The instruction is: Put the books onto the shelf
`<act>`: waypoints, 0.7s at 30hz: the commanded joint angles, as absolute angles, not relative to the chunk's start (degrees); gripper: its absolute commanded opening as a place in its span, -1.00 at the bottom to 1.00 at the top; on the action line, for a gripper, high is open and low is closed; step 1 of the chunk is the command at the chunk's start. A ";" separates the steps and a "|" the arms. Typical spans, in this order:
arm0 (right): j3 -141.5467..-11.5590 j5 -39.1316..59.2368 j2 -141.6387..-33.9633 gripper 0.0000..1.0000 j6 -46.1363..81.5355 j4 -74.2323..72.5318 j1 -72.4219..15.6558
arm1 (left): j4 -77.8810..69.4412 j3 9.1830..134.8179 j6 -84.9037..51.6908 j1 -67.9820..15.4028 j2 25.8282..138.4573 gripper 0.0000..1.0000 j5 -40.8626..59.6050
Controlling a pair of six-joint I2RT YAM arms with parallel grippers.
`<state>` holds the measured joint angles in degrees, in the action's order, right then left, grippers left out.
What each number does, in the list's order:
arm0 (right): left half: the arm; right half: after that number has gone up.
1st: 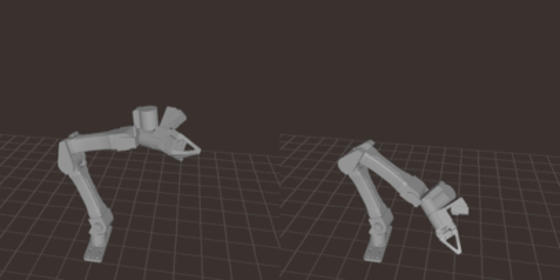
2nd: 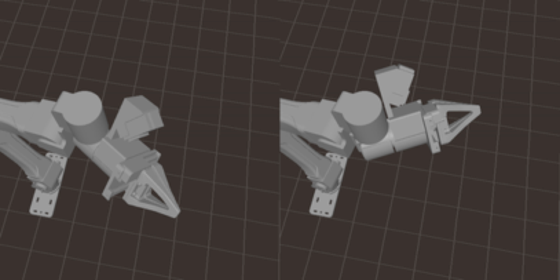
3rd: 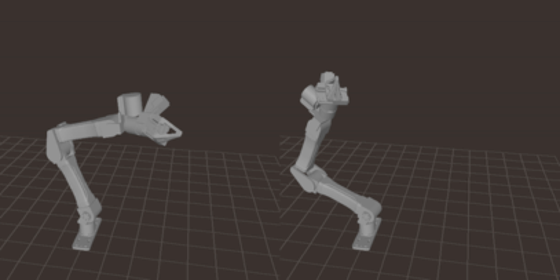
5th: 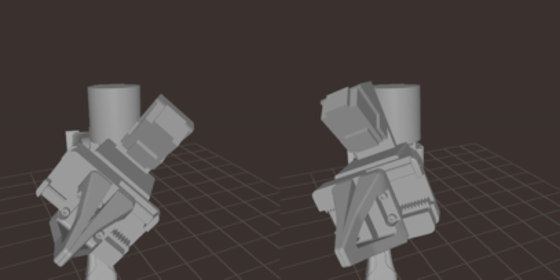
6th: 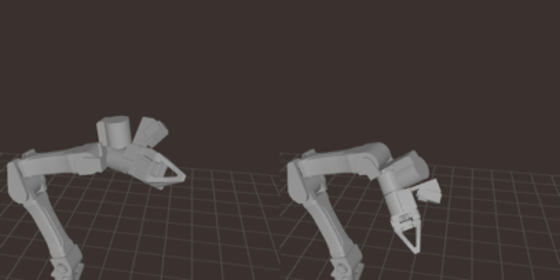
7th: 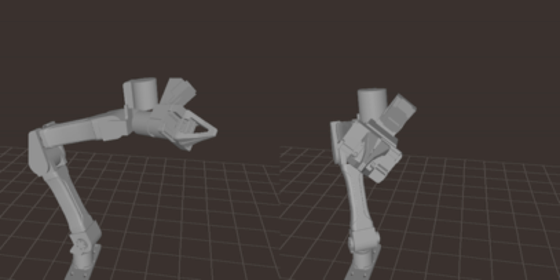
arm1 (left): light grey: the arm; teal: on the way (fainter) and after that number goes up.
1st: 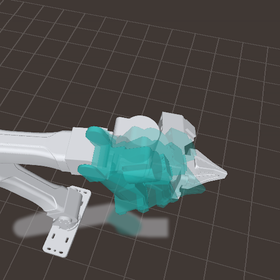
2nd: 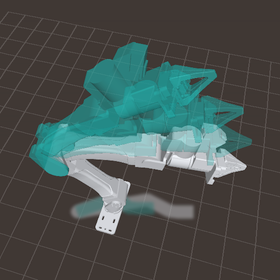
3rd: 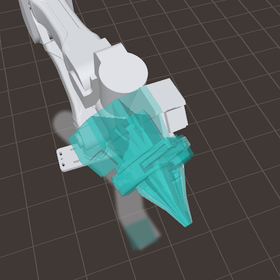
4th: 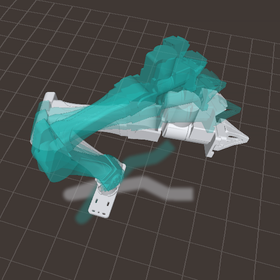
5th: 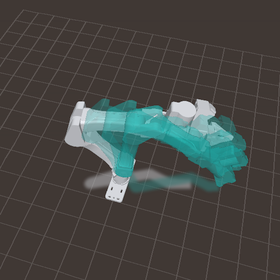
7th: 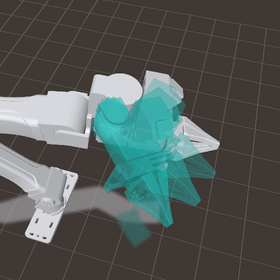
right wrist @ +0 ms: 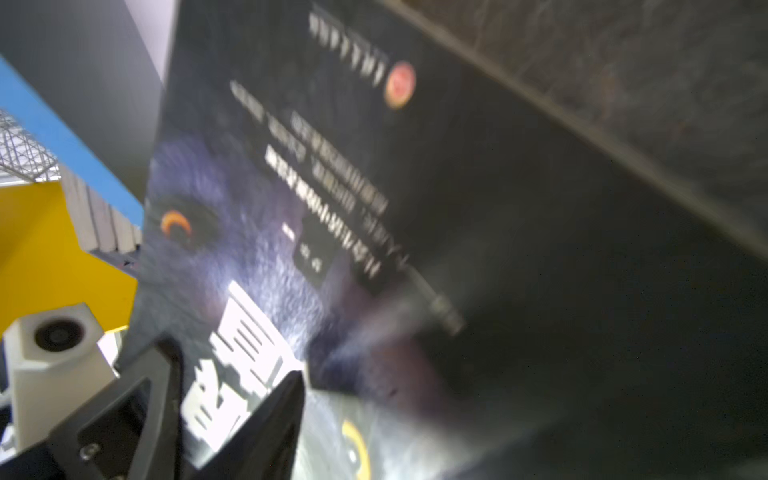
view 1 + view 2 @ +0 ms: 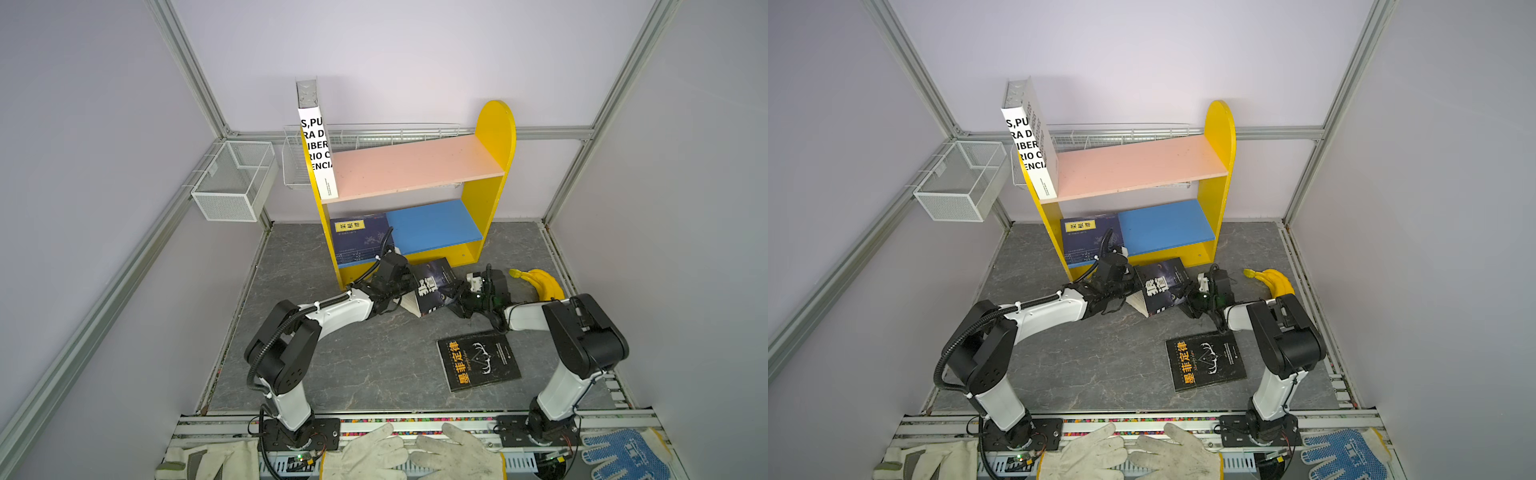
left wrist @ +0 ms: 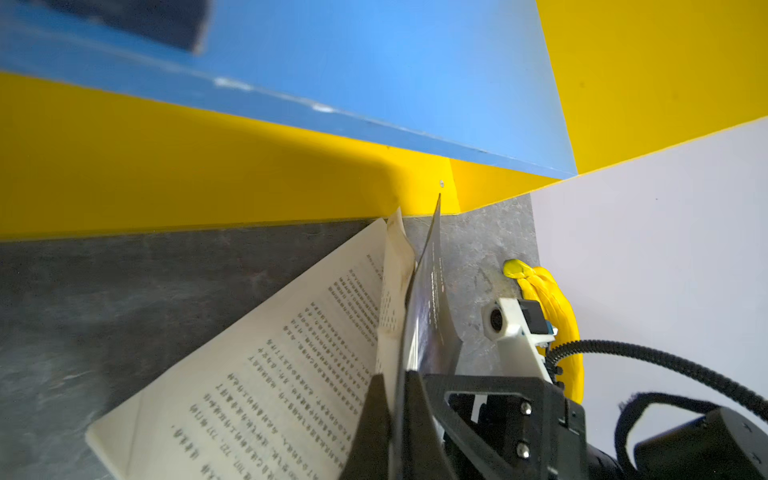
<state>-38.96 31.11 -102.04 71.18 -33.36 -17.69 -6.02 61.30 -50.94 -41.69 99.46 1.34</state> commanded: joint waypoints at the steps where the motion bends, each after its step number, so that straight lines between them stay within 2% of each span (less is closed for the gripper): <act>1: -38.62 28.68 -102.06 0.23 74.27 -40.82 -18.73 | -5.48 59.05 -51.92 -41.62 96.62 -1.00 -1.70; 6: -40.28 26.75 -102.31 0.06 72.01 -36.84 -20.37 | -3.46 57.53 -51.33 -41.66 97.32 -0.92 -2.01; 11: -42.10 25.55 -102.73 -0.36 70.77 -32.40 -21.66 | -1.73 56.83 -51.25 -41.75 97.11 -0.63 -2.92; 12: -42.15 25.00 -101.91 -0.40 70.20 -31.29 -21.74 | -1.15 56.39 -50.95 -41.90 96.36 -0.55 -3.94; 14: -42.65 23.31 -98.91 -0.48 67.83 -26.35 -22.04 | -0.18 55.06 -50.59 -41.92 93.56 -0.17 -6.50; 17: -44.85 20.15 -93.00 -0.62 62.68 -16.66 -22.47 | 2.29 53.87 -49.00 -41.92 89.08 0.22 -9.89; 21: -48.38 17.09 -85.07 -0.64 57.60 -6.96 -23.21 | 5.33 51.96 -47.11 -41.85 82.80 0.39 -11.55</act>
